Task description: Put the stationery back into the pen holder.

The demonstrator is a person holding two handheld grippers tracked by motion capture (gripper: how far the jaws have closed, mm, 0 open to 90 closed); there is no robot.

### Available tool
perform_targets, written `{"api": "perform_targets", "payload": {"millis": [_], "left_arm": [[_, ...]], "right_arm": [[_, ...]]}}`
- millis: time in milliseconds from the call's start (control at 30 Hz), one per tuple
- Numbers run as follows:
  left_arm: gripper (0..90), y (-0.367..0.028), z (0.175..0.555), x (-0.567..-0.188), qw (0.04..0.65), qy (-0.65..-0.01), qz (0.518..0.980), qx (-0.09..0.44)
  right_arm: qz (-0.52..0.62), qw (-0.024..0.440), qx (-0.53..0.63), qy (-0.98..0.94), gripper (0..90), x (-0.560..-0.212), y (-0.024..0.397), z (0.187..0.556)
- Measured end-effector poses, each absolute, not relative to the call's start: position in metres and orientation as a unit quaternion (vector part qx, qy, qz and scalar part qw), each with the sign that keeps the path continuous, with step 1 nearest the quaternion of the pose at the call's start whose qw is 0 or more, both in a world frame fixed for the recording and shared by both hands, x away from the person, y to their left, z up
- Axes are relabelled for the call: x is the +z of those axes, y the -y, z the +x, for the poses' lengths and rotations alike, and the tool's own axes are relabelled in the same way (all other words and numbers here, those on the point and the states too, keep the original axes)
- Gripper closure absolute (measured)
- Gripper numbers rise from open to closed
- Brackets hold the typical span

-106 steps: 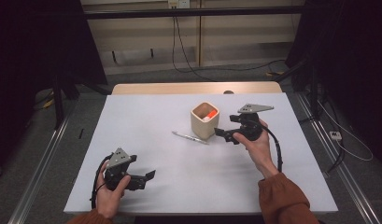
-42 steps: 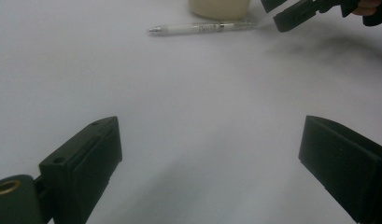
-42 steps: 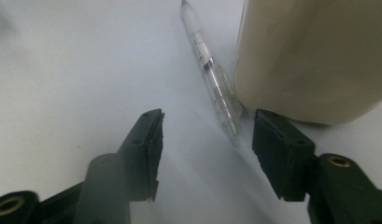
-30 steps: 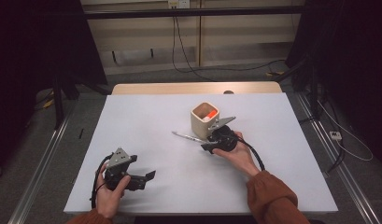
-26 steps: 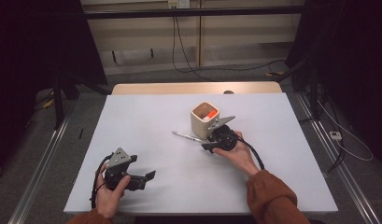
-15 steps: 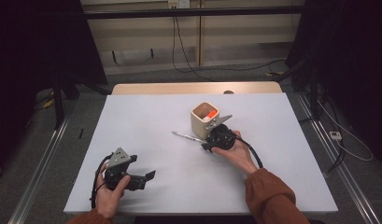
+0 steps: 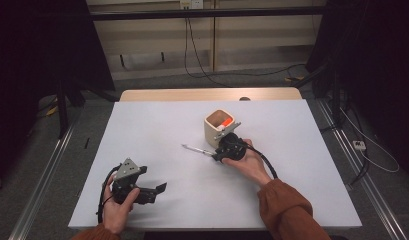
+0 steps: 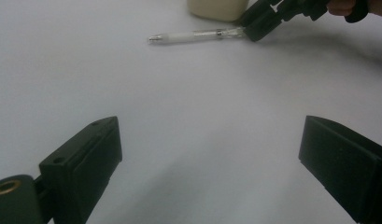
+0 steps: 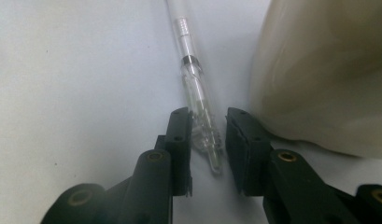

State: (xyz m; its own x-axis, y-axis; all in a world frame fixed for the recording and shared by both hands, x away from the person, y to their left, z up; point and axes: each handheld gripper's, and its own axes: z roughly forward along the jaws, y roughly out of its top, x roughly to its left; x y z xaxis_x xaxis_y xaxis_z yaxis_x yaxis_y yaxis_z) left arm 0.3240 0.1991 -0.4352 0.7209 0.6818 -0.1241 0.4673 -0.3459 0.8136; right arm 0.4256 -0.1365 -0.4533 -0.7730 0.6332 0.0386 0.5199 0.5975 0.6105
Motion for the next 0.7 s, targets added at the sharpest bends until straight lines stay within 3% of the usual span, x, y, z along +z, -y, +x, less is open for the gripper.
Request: {"api": "perform_targets", "payload": {"millis": [167, 300, 700], "left_arm": [[6.0, -0.199, 0.323, -0.435, 0.449, -0.356, 0.811, 0.120], [5.9, -0.200, 0.323, -0.435, 0.449, -0.355, 0.811, 0.119], [5.9, -0.200, 0.324, -0.435, 0.447, -0.354, 0.812, 0.121]], "right_arm": [[0.320, 0.092, 0.297, -0.895, 73.4, -0.452, 0.128, 0.429], [0.320, 0.085, 0.290, -0.898, 80.3, -0.451, 0.126, 0.430], [0.316, 0.090, 0.289, -0.899, 80.7, -0.448, 0.125, 0.425]]}}
